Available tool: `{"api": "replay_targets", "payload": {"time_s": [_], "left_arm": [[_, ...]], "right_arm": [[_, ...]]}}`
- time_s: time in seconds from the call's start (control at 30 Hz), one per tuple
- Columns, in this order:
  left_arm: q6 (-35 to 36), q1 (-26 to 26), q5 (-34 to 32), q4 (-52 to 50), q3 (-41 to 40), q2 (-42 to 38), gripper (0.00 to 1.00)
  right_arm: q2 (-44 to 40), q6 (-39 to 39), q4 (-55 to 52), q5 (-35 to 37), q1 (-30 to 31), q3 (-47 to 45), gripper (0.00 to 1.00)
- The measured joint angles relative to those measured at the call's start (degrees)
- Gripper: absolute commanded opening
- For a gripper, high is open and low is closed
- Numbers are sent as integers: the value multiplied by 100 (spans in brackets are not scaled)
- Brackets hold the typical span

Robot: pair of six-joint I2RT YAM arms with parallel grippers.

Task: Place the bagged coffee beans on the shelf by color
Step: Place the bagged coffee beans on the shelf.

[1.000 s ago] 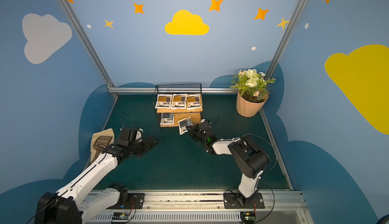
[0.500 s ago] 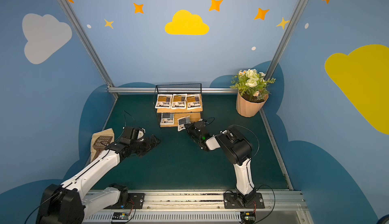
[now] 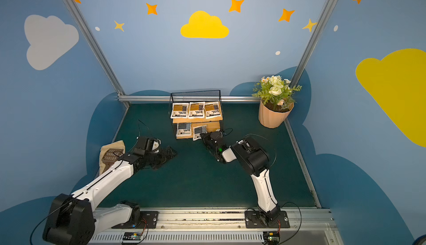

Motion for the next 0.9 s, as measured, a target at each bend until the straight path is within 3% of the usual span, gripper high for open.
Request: {"api": "replay_targets", "payload": {"time_s": [0.9], "left_arm": [[251,35,229,85,186,315,100]], "right_arm": [[-13,-55,990,730,79,-625,0]]}}
